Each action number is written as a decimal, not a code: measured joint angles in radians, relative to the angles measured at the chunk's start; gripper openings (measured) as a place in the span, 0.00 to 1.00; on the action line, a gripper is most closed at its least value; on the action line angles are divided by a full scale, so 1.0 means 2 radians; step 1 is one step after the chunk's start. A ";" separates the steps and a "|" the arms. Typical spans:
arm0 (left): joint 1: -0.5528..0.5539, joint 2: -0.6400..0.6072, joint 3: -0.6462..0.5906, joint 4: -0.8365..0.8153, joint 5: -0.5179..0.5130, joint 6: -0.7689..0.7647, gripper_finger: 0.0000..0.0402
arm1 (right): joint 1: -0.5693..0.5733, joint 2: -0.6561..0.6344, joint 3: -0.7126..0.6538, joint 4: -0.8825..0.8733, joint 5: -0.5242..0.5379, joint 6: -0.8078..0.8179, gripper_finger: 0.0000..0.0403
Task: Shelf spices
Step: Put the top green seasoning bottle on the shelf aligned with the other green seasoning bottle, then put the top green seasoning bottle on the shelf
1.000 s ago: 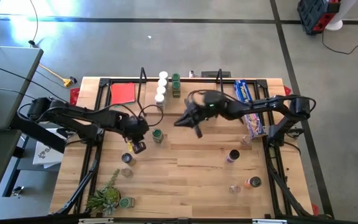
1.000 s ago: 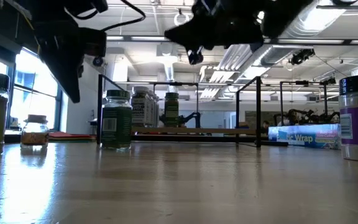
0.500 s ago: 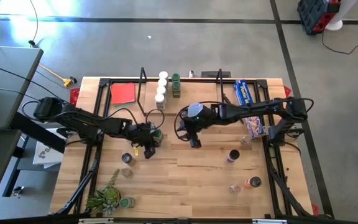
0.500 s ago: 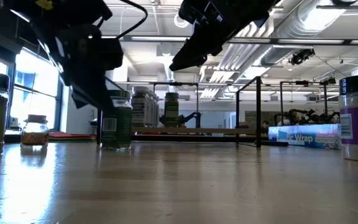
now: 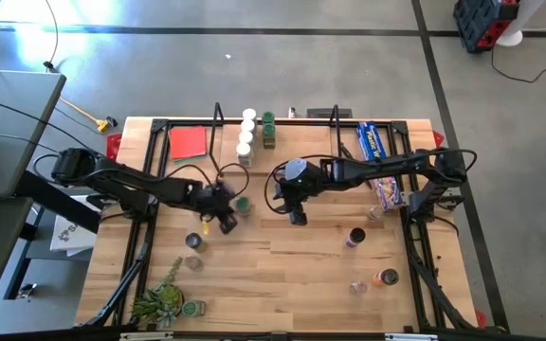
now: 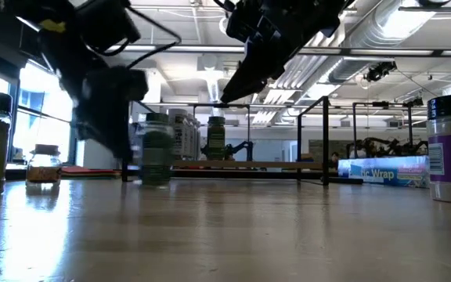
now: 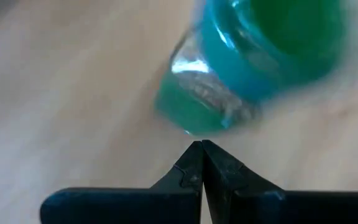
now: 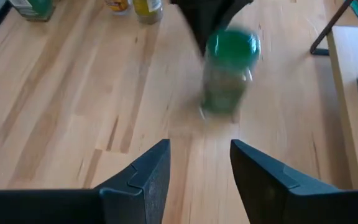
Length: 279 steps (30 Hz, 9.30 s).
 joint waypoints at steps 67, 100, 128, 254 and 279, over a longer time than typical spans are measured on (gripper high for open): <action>-0.008 0.006 -0.001 0.058 0.031 0.041 0.00 | 0.009 0.054 0.073 -0.165 -0.001 -0.286 0.46; -0.015 -0.075 -0.001 -0.028 -0.013 0.050 0.00 | -0.076 0.155 0.365 -0.305 0.067 -0.103 0.12; -0.089 0.074 -0.024 0.201 0.014 -0.048 0.00 | 0.120 0.091 0.004 0.049 0.113 0.163 0.02; -0.138 0.081 0.124 0.116 -0.064 0.185 0.49 | 0.103 -0.028 -0.222 0.275 0.106 0.227 0.79; -0.099 0.137 0.123 0.176 -0.101 0.294 0.52 | 0.103 -0.031 -0.221 0.270 0.109 0.227 0.80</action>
